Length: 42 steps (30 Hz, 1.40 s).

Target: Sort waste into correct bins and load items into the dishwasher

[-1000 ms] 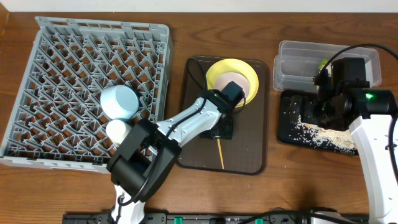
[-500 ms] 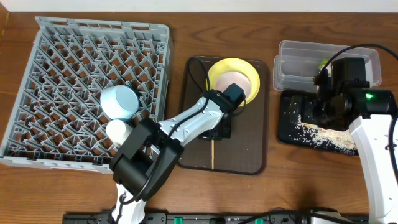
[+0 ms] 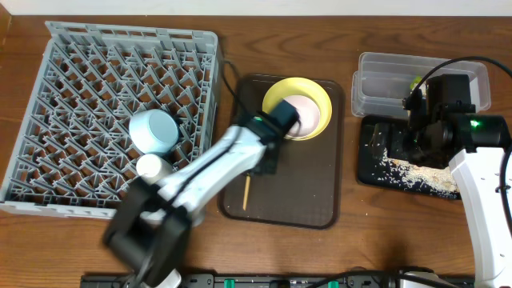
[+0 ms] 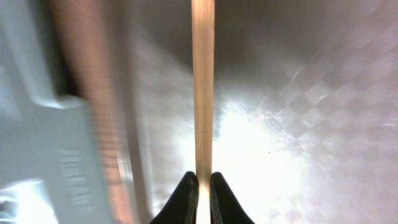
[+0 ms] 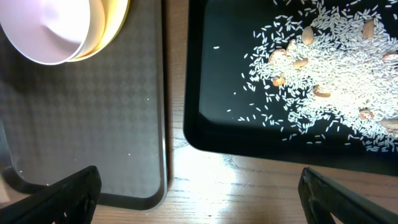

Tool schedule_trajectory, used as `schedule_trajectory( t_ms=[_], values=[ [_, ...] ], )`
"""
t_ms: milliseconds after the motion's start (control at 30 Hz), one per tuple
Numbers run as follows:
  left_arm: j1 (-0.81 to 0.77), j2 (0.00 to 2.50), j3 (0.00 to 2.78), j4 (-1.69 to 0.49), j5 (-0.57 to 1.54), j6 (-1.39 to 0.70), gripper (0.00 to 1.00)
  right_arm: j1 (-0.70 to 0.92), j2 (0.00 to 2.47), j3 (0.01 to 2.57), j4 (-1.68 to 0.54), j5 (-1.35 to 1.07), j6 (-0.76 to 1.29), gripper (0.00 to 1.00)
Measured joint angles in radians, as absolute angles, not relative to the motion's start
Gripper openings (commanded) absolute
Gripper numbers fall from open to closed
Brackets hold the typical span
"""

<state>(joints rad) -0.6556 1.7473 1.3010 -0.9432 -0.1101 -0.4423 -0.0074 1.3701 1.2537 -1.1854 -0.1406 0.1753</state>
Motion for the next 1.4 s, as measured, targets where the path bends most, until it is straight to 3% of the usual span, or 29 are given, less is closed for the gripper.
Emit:
schedule_trajectory(
  t_ms=[300, 567, 867, 1000, 1033, 1133, 1333, 1400],
  values=[
    [-0.426, 1.510, 1.301, -0.948, -0.127, -0.182, 0.08, -0.007, 1.370, 1.254, -1.185, -0.141, 0.175, 0.99],
    [-0.221, 1.546, 1.301, -0.931, -0.133, -0.068, 0.08, -0.007, 1.370, 1.254, -1.187, -0.141, 0.176, 0.99],
    [-0.176, 1.637, 1.301, -0.919, -0.037, -0.025, 0.08, -0.007, 1.370, 1.254, -1.188, -0.141, 0.175, 0.99],
    [-0.176, 1.676, 1.301, -0.919, -0.019, -0.020, 0.21, -0.007, 1.370, 1.254, -1.188, -0.141, 0.176, 0.99],
    [-0.176, 1.684, 1.301, -0.919, -0.016, -0.018, 0.34, -0.007, 1.370, 1.254, -1.188, -0.141, 0.175, 0.99],
    [-0.176, 1.696, 1.301, -0.920, -0.010, -0.011, 0.53, -0.007, 1.370, 1.254, -1.188, -0.141, 0.175, 0.99],
    [-0.172, 1.660, 1.302, -0.922, 0.035, -0.014, 0.56, -0.007, 1.370, 1.254, -1.188, -0.141, 0.175, 0.99],
    [-0.187, 1.626, 1.303, -0.904, 0.079, -0.012, 0.62, -0.007, 1.370, 1.254, -1.188, -0.141, 0.176, 0.99]
  ],
)
